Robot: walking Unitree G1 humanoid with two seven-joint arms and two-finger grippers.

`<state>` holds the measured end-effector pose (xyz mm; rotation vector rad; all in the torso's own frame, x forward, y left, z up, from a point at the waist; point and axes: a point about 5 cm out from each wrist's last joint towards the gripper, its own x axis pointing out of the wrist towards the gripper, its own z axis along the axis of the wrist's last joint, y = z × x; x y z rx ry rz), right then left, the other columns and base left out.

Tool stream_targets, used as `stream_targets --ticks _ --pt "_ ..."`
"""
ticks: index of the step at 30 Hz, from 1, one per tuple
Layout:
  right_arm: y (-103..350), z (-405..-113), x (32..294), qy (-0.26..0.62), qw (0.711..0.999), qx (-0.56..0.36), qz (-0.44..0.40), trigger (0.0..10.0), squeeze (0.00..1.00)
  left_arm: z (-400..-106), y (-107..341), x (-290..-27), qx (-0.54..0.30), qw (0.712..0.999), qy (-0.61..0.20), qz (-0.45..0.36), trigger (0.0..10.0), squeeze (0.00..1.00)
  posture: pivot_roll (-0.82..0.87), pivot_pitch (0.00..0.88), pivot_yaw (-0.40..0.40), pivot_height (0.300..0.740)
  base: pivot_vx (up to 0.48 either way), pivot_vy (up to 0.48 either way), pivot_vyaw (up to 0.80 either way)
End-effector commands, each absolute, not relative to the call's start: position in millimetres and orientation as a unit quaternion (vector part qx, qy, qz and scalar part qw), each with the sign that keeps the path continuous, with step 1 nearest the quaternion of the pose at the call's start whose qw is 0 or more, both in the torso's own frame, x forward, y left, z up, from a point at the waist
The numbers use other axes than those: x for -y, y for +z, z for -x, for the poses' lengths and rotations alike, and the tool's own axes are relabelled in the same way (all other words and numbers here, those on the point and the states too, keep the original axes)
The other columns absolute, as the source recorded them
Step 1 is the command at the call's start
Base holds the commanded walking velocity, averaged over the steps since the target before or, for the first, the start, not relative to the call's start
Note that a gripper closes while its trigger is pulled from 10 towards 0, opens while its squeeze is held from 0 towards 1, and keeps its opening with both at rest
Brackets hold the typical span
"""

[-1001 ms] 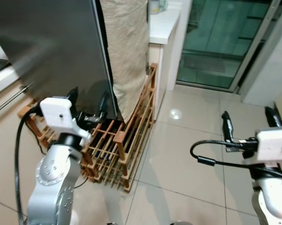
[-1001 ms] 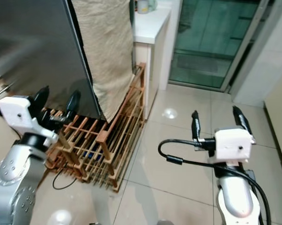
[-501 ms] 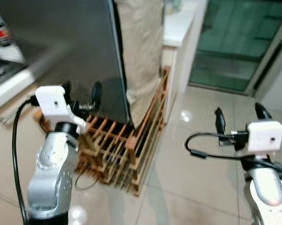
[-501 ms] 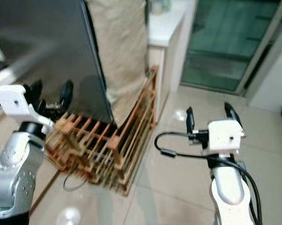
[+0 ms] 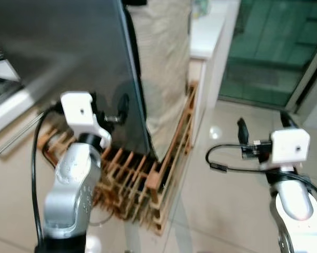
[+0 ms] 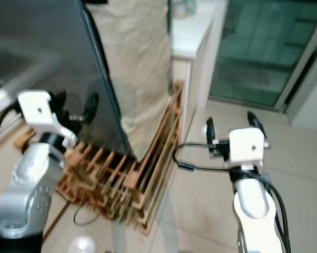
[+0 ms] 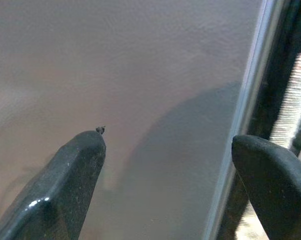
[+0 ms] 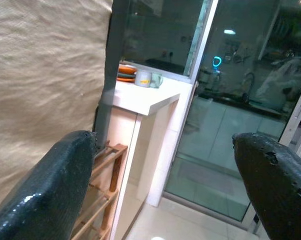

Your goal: Restocking fridge

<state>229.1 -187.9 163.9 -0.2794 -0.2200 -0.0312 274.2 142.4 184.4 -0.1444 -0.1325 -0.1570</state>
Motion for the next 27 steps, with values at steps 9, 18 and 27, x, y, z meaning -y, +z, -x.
stream_targets --ticks 9,18,27 --pt "160.7 -233.9 186.3 -0.007 0.985 0.104 0.137 10.0 0.00 -273.4 191.3 -132.3 0.044 0.983 -0.163 0.071 10.0 0.00 -0.18 0.000 0.079 0.740 0.000 0.000 -0.25" --pt "156.5 -236.1 187.4 -0.005 0.986 0.096 0.140 10.0 0.00 -275.4 185.7 -129.4 0.016 0.982 -0.178 0.058 10.0 0.00 -0.17 0.000 0.078 0.740 0.000 0.000 -0.26" --pt "155.0 -237.2 186.4 0.002 0.985 0.096 0.144 10.0 0.00 -285.1 181.9 -134.2 -0.010 0.986 -0.137 0.095 10.0 0.00 -0.18 0.000 0.077 0.740 0.000 0.000 0.00"
